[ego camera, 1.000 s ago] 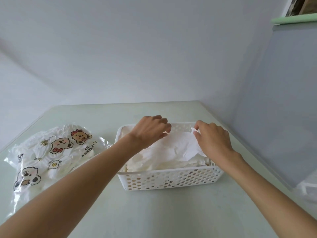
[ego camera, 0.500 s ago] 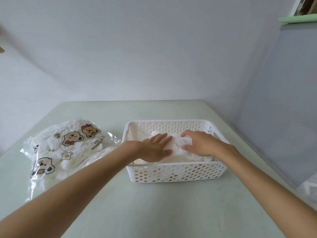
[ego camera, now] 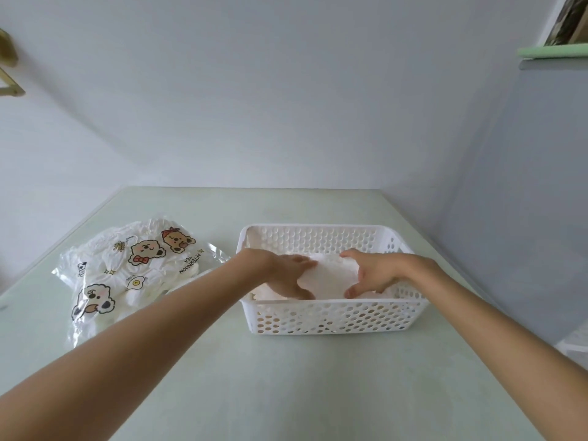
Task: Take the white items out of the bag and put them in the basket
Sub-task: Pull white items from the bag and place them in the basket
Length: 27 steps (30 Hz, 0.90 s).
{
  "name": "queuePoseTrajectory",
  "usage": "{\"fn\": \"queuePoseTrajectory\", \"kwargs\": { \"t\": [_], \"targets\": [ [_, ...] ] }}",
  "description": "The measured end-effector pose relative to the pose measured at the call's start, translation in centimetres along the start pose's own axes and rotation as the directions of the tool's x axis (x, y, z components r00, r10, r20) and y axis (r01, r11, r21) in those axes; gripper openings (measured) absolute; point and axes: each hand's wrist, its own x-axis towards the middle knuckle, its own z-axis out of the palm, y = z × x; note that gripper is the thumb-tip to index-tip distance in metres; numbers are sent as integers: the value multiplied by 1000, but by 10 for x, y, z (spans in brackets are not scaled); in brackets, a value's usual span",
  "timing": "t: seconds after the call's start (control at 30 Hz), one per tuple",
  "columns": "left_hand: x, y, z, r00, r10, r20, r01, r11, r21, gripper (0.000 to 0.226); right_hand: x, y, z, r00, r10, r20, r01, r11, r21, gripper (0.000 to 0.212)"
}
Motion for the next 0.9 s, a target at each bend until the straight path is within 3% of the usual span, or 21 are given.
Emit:
{"fn": "queuePoseTrajectory", "kwargs": {
  "t": [0.07, 0.13, 0.2, 0.27, 0.37, 0.47, 0.57, 0.67, 0.7, 0.77, 0.83, 0.9],
  "targets": [
    [-12, -5, -7, 977, 61, -206, -61, 998, 8, 74, -8, 0, -4, 997, -22, -75, 19, 999, -42, 78],
    [-21, -10, -10, 914, 142, -381, -63, 975, 211, 57, -10, 1, -3, 978, -48, -201, 30, 995, -94, 53],
    [-23, -13, -7, 902, 166, -398, 5, 919, 394, 44, -7, 3, 1, 972, -47, -232, 21, 993, -114, 39],
    [-21, -15, -1, 936, 115, -334, 48, 895, 444, 32, -2, 3, 8, 988, -31, -154, 17, 996, -93, 35],
    [-21, -16, 5, 966, 23, -258, 52, 959, 278, 22, -2, 3, 10, 992, -37, -124, 32, 998, -45, 32],
    [-42, -23, -4, 944, 22, -329, -13, 999, 31, 22, -12, -1, 1, 988, -29, -153, 19, 998, -64, 28],
    [-84, -38, -10, 836, -40, -547, -118, 961, -250, 14, -31, -14, -6, 942, -30, -333, -9, 993, -115, 26],
    [-130, -65, 6, 705, -210, -678, -147, 892, -429, 8, -53, -55, 2, 838, -130, -531, 165, 986, 20, 16],
    [-143, -75, 13, 700, -268, -662, -105, 878, -467, 7, -59, -74, 9, 798, -179, -575, 251, 967, 48, 13],
    [-159, -94, 24, 781, -349, -519, 38, 855, -517, 8, -66, -112, 22, 720, -265, -641, 394, 917, 64, 10],
    [-166, -104, 30, 890, -370, -266, 199, 841, -503, 37, -68, -143, 32, 667, -334, -665, 474, 880, 33, 11],
    [-164, -109, 35, 922, -382, -70, 320, 849, -421, 54, -63, -171, 40, 621, -398, -676, 516, 856, -30, 13]
  ]
}}
